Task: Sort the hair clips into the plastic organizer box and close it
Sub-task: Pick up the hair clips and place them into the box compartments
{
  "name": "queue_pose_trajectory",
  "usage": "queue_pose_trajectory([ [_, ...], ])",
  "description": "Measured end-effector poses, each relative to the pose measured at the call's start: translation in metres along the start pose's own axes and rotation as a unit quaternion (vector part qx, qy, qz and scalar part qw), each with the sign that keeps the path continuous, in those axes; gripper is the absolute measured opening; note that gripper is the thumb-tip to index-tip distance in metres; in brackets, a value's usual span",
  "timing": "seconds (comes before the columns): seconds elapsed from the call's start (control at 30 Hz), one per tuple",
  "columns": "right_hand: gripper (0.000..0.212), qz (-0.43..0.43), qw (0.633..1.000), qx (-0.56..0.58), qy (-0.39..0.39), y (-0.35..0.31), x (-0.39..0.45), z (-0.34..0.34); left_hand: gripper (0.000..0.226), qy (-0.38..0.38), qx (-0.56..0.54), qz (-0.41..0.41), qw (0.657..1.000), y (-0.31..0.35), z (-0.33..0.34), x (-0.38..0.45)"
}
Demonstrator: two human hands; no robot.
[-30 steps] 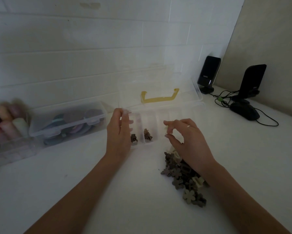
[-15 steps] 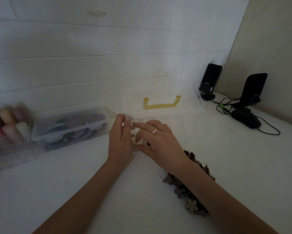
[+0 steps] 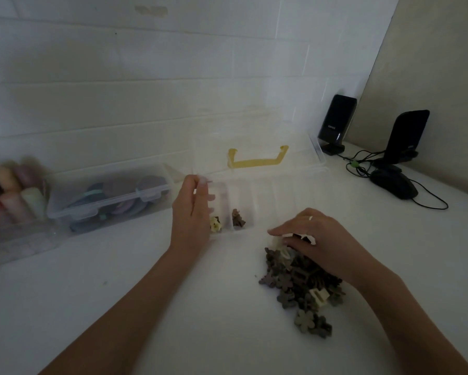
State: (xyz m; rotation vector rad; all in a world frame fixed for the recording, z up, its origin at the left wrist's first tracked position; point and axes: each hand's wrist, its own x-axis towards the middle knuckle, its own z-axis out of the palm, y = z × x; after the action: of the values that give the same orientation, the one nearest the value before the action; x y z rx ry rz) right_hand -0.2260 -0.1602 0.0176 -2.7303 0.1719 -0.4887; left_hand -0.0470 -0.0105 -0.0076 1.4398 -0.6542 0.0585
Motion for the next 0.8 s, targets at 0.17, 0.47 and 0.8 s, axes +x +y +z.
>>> queue_pose_trajectory([
  [0.17, 0.038, -0.003, 0.999, -0.025, -0.04, -0.003, -0.001, -0.002, 0.021, 0.002, -0.008, -0.005, 1.0, 0.0, -0.001, 0.001],
  [0.47, 0.032, 0.001, 0.995, 0.021, -0.1, -0.009, -0.001, 0.005, 0.022, 0.001, -0.013, -0.003, 1.0, 0.0, -0.001, 0.002],
  [0.8, 0.024, 0.025, 0.989, 0.149, -0.01, -0.019, -0.003, 0.001, 0.02, -0.002, -0.006, -0.001, 1.0, 0.001, -0.001, 0.001],
])
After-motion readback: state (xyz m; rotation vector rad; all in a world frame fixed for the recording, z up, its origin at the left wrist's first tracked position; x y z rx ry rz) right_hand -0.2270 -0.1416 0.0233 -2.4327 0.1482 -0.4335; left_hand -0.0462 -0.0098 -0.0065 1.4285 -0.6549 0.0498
